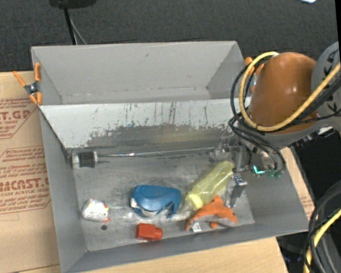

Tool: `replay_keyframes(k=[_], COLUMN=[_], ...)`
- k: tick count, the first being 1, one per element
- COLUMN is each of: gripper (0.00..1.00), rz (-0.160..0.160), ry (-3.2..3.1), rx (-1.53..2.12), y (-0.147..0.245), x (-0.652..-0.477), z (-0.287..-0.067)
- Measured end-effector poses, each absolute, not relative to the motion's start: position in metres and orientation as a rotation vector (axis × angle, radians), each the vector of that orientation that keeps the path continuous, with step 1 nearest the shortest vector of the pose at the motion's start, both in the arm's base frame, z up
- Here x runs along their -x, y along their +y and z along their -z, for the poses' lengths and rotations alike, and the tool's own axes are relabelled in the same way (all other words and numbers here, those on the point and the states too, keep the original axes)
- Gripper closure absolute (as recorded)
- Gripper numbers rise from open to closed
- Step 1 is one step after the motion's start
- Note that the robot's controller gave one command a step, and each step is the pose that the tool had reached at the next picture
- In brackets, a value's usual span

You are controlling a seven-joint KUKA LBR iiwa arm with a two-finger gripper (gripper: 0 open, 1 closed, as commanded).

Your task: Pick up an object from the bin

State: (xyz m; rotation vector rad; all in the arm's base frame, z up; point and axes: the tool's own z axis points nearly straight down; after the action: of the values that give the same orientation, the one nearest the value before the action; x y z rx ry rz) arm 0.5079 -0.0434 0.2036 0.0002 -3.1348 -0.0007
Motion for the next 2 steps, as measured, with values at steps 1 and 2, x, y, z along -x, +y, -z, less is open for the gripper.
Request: replay_keyframes(k=[1, 2], gripper=[0.0, 1.0], rz=[0.0, 0.005], ry=[-3.143, -3.132], rx=[-0.002, -0.247], y=[-0.043, -0.034], x=[-0.51, -0.518], z=[-0.207, -0.082])
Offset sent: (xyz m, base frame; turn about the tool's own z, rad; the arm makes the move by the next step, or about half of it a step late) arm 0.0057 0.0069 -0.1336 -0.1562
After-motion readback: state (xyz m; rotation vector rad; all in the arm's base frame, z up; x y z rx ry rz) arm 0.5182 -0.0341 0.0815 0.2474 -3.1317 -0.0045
